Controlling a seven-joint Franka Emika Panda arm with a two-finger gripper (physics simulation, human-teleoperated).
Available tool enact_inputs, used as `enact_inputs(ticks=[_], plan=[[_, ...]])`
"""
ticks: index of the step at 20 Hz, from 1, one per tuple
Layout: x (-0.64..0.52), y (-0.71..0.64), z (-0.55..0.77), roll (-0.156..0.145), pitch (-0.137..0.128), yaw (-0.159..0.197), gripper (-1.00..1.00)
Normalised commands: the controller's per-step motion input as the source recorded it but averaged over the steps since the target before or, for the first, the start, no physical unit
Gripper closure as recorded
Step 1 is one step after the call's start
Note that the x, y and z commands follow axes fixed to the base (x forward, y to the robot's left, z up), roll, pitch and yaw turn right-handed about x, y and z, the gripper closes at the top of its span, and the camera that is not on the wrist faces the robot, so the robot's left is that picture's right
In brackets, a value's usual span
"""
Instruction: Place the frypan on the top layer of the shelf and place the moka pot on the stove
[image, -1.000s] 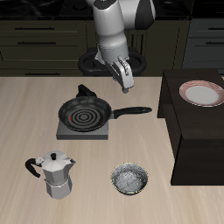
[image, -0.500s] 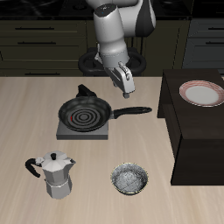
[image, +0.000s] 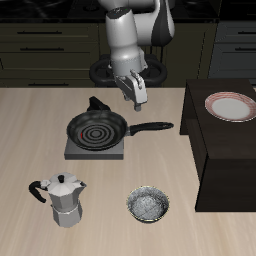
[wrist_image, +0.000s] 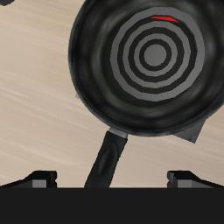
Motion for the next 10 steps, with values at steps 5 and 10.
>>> enact_inputs(ticks=[5, 10], plan=[[0.02, -0.01, -0.22, -0.029, 0.006, 0.013, -1.00], [-0.01, 0.15, -0.16, -0.010, 0.000, 0.017, -1.00]])
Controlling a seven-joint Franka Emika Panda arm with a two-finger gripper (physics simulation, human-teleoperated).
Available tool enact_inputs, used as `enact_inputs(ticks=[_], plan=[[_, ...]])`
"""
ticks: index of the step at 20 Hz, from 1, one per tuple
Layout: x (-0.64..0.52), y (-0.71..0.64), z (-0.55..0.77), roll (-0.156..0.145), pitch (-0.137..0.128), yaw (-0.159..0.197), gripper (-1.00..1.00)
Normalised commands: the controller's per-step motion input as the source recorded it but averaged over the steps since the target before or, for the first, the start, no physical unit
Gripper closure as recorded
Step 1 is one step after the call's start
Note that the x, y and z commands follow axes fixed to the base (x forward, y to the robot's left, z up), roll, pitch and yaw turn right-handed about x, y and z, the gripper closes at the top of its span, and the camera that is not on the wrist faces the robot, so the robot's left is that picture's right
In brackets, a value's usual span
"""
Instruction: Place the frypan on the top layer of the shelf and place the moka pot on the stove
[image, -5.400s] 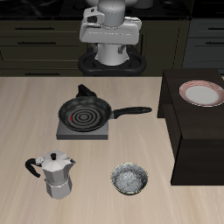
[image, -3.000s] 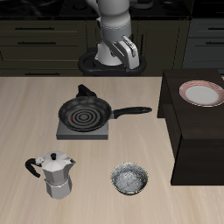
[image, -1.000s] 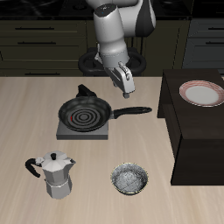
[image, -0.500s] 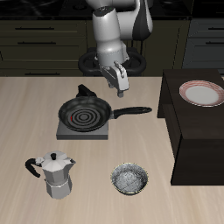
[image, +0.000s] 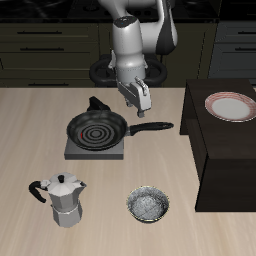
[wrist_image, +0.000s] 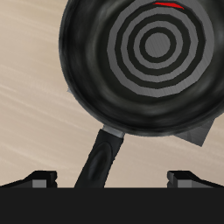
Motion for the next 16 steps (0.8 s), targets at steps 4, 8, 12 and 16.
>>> enact_inputs(ticks=[4, 8, 12, 16], plan=[[-0.14, 0.17, -0.08, 0.026, -0.041, 0.032, -1.00], [0.02, 0.23, -0.05, 0.036, -0.041, 0.040, -1.00], [0.19, 0.12, -0.07, 0.033, -0.037, 0.021, -1.00], [0.20, 0.03, -0.14, -0.028, 0.000, 0.037, -1.00]])
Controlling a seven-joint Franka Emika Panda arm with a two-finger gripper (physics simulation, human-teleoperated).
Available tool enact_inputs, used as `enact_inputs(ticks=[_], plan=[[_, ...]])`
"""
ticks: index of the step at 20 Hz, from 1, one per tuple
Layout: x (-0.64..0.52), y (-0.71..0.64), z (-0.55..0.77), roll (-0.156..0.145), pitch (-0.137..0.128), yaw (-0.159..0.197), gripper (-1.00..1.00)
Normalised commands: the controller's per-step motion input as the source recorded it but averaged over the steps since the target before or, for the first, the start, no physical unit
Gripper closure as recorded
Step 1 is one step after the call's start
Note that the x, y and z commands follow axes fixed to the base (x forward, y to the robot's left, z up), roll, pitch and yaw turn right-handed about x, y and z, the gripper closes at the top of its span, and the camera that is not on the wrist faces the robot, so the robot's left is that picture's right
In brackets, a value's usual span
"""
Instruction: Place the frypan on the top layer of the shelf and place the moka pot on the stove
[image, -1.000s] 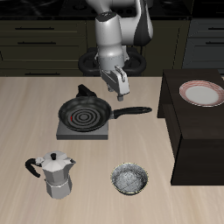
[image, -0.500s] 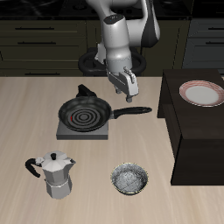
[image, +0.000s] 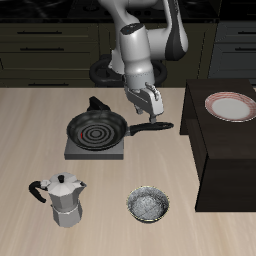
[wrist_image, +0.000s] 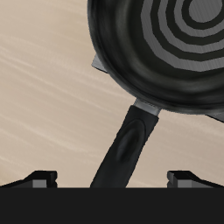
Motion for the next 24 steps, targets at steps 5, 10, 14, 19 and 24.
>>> enact_inputs(ticks=[5, 10, 14, 19, 24], plan=[[0.11, 0.07, -0.18, 0.013, 0.026, 0.015, -1.00], [-0.06, 0.05, -0.08, -0.013, 0.017, 0.010, -1.00], [0.00, -0.01, -0.11, 0.008, 0.030, -0.013, -1.00], [0.06, 0.16, -0.12, 0.070, 0.040, 0.007, -1.00], [0.03, 0.12, -0.14, 0.074, 0.030, 0.021, 1.00]])
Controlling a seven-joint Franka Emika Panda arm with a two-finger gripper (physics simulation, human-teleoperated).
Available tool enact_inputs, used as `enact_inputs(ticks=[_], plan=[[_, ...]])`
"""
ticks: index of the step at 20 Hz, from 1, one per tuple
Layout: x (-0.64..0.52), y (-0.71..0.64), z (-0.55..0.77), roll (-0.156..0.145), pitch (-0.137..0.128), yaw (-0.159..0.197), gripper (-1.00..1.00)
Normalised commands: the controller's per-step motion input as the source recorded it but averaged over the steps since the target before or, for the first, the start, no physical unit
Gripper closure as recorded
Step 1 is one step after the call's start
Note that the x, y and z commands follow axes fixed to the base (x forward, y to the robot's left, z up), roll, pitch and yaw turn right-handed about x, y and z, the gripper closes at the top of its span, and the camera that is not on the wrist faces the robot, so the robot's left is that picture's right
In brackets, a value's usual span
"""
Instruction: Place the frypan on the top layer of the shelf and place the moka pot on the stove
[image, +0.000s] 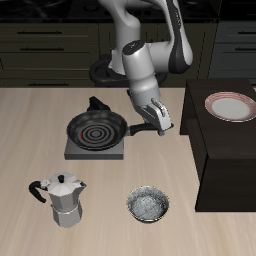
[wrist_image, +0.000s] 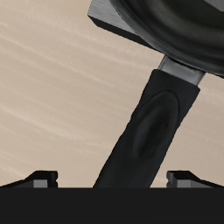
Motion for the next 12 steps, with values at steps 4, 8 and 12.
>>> enact_inputs(ticks=[4, 8, 12], plan=[[0.05, 0.04, 0.00, 0.053, 0.015, -0.003, 1.00], [-0.10, -0.12, 0.13, -0.006, -0.042, -0.014, 1.00], [-0.11, -0.20, 0.28, -0.004, -0.048, 0.012, 1.00]])
